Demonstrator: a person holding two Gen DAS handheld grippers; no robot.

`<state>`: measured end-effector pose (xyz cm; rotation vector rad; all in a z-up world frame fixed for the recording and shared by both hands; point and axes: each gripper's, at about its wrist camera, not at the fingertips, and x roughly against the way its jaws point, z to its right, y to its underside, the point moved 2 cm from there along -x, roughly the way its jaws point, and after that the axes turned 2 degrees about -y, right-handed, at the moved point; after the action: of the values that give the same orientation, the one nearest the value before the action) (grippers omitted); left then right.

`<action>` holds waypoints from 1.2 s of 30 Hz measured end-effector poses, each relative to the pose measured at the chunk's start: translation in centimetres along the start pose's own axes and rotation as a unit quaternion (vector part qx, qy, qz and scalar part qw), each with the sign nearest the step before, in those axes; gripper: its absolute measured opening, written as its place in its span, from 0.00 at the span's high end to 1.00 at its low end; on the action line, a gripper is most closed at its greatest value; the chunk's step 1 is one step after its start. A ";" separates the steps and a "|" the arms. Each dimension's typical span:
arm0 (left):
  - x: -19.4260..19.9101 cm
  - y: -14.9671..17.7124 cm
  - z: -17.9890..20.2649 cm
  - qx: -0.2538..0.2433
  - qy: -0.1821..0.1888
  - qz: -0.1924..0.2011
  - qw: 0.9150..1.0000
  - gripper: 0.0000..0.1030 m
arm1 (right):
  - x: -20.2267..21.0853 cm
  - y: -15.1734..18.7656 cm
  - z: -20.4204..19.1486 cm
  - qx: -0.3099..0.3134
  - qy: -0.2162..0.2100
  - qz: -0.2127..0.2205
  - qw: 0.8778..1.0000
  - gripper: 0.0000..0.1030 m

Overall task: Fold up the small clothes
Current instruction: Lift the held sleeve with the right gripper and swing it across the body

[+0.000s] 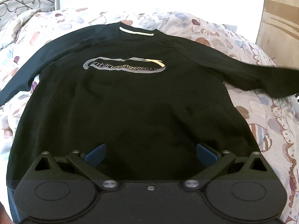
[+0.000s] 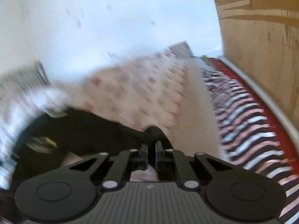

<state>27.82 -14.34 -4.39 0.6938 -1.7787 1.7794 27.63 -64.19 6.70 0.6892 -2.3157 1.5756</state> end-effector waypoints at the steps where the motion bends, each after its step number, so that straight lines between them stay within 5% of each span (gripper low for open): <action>1: 0.0 0.1 0.0 0.001 0.000 -0.001 1.000 0.01 | 0.7 -0.8 -0.3 -0.006 -0.010 -0.001 1.000 0.92; 9: 0.6 0.3 -0.2 0.007 0.006 -0.002 1.000 0.01 | -2.9 -1.8 5.3 -0.053 0.058 -0.070 0.994 0.93; 15: 0.9 0.4 -0.8 0.012 -0.007 -0.003 1.000 0.01 | -4.7 0.5 11.7 -0.100 0.161 -0.039 0.981 0.86; 17: 0.9 0.4 -0.9 0.013 -0.010 -0.004 1.000 0.01 | -4.1 2.0 11.9 -0.106 0.147 -0.027 0.983 0.76; 18: 0.9 0.5 -0.9 0.013 -0.010 -0.004 1.000 0.01 | -3.6 3.0 11.6 -0.104 0.132 -0.018 0.986 0.60; 20: 0.7 0.5 -0.9 0.013 -0.013 -0.005 1.000 0.01 | -2.5 5.3 10.8 -0.114 0.116 -0.002 0.987 0.44; 25: 0.5 0.4 -0.7 0.016 -0.013 -0.006 1.000 0.01 | -0.4 11.4 9.0 -0.169 0.089 0.018 0.982 0.35; 29: 0.8 0.5 -0.7 0.014 -0.011 -0.003 1.000 0.01 | -0.9 13.1 8.4 -0.215 0.060 0.029 0.974 0.35; 32: 1.1 0.5 -0.9 0.019 -0.012 -0.002 1.000 0.01 | -2.3 13.4 9.0 -0.261 0.070 0.038 0.962 0.35; 36: 1.5 0.4 -1.3 0.026 -0.013 0.000 1.000 0.01 | -3.2 14.6 11.1 -0.371 0.091 0.096 0.919 0.35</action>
<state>26.50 -13.04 -3.68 0.7404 -1.7560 1.8304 23.42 -69.23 -10.71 0.1234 -2.6024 0.6512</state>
